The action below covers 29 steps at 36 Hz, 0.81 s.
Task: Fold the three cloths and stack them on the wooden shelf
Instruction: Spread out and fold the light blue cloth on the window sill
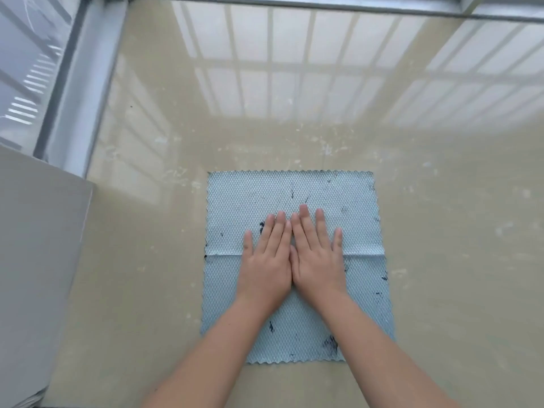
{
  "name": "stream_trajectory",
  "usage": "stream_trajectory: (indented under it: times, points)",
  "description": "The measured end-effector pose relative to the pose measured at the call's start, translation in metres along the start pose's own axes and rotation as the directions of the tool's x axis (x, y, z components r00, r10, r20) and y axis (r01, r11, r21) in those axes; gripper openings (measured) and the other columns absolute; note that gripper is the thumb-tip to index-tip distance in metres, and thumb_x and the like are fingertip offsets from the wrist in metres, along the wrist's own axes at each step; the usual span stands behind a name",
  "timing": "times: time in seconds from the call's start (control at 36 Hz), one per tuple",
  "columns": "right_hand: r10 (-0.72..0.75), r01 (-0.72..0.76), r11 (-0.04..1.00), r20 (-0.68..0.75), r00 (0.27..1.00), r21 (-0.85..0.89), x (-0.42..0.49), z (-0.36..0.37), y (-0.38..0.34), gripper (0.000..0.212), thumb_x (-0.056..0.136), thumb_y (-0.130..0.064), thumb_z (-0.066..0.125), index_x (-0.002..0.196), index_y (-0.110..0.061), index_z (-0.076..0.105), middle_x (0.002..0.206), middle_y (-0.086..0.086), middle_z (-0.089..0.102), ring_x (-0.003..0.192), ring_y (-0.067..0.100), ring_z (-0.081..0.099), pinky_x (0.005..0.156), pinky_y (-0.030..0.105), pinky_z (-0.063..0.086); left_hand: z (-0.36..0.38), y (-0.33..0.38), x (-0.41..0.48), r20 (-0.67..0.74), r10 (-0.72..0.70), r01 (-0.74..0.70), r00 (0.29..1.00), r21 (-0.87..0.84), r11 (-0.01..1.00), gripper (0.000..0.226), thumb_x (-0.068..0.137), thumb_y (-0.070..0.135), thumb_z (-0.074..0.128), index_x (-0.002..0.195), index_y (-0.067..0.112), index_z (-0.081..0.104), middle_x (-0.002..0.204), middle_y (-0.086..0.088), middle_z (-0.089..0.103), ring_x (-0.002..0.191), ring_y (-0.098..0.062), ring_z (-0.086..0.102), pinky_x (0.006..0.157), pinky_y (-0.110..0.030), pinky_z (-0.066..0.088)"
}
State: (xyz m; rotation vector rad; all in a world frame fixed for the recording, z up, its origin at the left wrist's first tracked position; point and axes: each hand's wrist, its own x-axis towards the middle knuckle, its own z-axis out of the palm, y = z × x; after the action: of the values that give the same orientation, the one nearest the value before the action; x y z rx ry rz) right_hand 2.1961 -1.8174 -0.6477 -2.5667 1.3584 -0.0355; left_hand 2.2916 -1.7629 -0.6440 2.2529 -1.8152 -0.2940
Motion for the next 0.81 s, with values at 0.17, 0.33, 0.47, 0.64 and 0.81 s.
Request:
stream_trajectory:
  times: [0.17,0.33,0.47,0.64,0.81]
  points:
    - [-0.01,0.01,1.0,0.005,1.0,-0.003,0.002,-0.007,0.008,0.055,0.093,-0.036,0.029,0.144,-0.017,0.026,0.152,-0.001,0.027,0.141,0.021,0.013,0.11,0.046,0.004,-0.005,-0.007,0.001,0.044,-0.047,0.045,0.998,0.057,0.997,0.054,0.093,0.032,0.029,0.142,0.011,0.033,0.15,-0.003,0.032,0.139,-0.017,0.021,0.109,-0.045,0.01]
    - [0.136,-0.139,0.99,0.088,0.987,0.022,-0.009,-0.017,0.039,0.059,0.092,-0.044,0.009,0.147,-0.024,0.0,0.155,-0.008,-0.007,0.142,0.013,-0.011,0.113,0.043,-0.008,-0.009,-0.036,-0.02,0.043,-0.159,0.156,0.986,0.067,0.986,0.061,0.094,0.04,0.023,0.149,0.018,0.011,0.157,0.0,0.01,0.144,-0.012,-0.002,0.115,-0.045,0.003]
    - [0.218,-0.222,0.975,0.135,0.967,0.015,-0.016,-0.03,0.059,0.064,0.084,-0.049,-0.003,0.143,-0.026,-0.009,0.15,-0.013,-0.018,0.139,0.009,-0.017,0.112,0.041,-0.009,-0.015,-0.057,-0.035,-0.01,-0.216,0.216,0.976,0.069,0.974,0.059,0.092,0.033,0.026,0.146,0.01,0.018,0.154,-0.005,0.017,0.142,-0.013,0.004,0.104,-0.057,0.017]
    - [0.163,-0.163,0.987,0.004,0.987,0.009,-0.031,-0.026,0.048,0.064,0.092,-0.04,0.018,0.148,-0.009,0.009,0.156,0.003,0.005,0.143,0.016,-0.008,0.112,0.041,-0.015,-0.013,-0.037,-0.063,-0.082,-0.168,0.174,0.982,0.069,0.982,0.053,0.099,0.034,0.016,0.144,0.006,0.023,0.155,-0.01,0.014,0.145,-0.017,-0.006,0.113,-0.051,0.007]
    - [-0.067,0.065,0.998,-0.101,0.993,-0.022,-0.082,0.003,-0.002,0.061,0.093,-0.03,0.029,0.149,-0.012,0.014,0.158,-0.001,-0.004,0.145,0.021,0.002,0.113,0.051,0.004,0.01,0.023,-0.085,-0.037,-0.104,0.104,0.994,-0.017,0.994,0.05,0.099,0.029,0.021,0.144,0.009,0.027,0.157,-0.005,0.012,0.145,-0.017,0.003,0.113,-0.047,0.007]
